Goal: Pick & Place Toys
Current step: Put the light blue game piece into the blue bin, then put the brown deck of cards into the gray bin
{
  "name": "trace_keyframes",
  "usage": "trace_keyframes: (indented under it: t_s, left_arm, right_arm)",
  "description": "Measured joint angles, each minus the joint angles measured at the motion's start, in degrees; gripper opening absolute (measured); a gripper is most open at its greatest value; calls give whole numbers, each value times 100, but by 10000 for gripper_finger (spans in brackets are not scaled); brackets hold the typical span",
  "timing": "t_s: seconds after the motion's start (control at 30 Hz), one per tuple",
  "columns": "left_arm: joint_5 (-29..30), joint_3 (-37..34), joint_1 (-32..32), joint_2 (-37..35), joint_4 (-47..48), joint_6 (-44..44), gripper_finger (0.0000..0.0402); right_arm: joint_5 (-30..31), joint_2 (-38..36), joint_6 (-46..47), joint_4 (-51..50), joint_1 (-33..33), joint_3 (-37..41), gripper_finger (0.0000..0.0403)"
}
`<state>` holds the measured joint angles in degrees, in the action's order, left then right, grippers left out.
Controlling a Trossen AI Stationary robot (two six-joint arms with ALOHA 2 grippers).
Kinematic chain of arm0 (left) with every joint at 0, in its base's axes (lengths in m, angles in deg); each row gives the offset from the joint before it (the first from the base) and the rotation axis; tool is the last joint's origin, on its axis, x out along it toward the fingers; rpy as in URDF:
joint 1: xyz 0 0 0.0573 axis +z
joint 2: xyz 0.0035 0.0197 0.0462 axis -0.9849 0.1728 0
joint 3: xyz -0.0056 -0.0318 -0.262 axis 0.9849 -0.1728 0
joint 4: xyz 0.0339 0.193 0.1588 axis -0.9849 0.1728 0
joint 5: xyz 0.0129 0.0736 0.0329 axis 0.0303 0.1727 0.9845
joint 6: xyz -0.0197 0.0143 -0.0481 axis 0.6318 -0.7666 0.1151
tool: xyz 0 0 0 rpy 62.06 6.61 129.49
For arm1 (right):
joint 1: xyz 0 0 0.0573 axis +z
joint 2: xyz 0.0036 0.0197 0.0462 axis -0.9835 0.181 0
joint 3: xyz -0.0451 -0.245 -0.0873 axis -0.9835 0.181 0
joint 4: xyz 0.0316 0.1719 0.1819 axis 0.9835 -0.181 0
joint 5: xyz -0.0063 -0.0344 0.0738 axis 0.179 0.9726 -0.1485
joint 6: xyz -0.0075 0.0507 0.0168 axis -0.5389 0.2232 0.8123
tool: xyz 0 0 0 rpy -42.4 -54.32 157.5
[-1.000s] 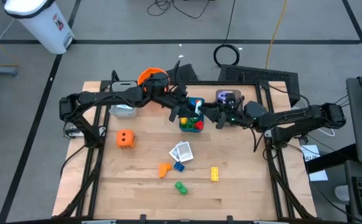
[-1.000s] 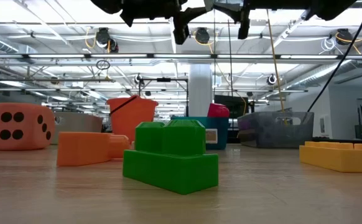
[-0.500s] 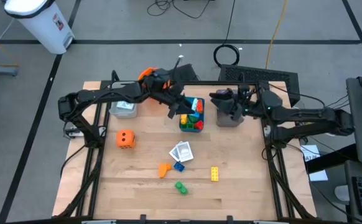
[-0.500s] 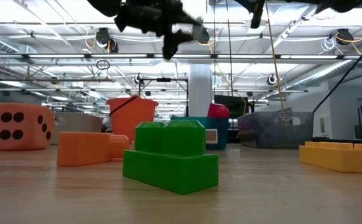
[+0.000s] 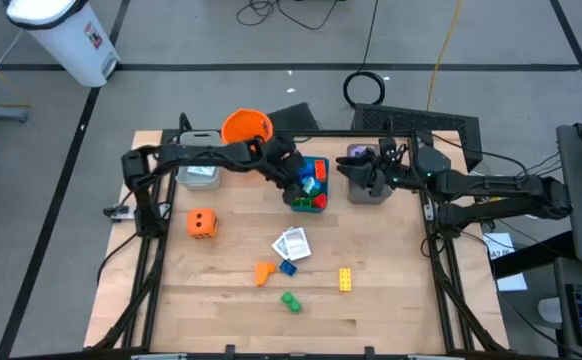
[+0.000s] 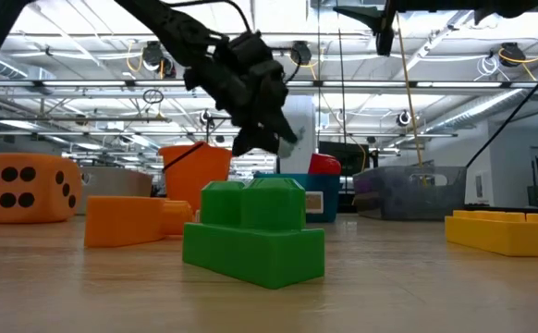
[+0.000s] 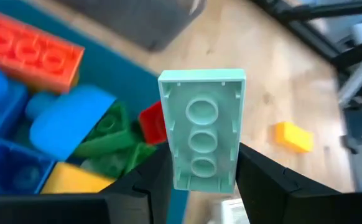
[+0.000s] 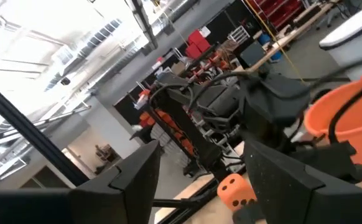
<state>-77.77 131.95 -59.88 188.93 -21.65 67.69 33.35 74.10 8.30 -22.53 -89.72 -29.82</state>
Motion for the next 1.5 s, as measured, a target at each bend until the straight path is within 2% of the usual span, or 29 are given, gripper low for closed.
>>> trace_keyframes:
  t_s: [0.27, 0.4, 0.7, 0.87, 1.0, 1.1, 1.3, 1.5]
  left_arm:
    - [467, 7, -166, 228, 398, -362, 161]
    - [489, 0, -232, 230, 461, -394, 165]
    - [457, 0, -189, 173, 462, -62, 243]
    - [-222, 137, -111, -69, 473, 475, 268]
    - [-867, 170, -97, -699, 435, 637, 270]
    - [-1036, 170, -190, -1381, 417, 640, 271]
    - [-1040, 173, -470, -2992, 106, 455, 271]
    - [-619, 182, -751, -4304, -144, 193, 271]
  right_arm:
    - [-13, 75, 123, -120, 11, 0, 222]
    - [-13, 75, 126, -238, 11, 2, 222]
    - [-13, 75, 126, -195, 11, 2, 222]
    - [-13, 75, 255, -155, 11, 2, 222]
    - [0, 75, 619, -107, 13, 2, 222]
    - [9, 75, 813, -105, 13, 2, 222]
    - [20, 143, 1647, -78, 62, 2, 222]
    - [445, 503, 1627, 956, 568, 9, 222]
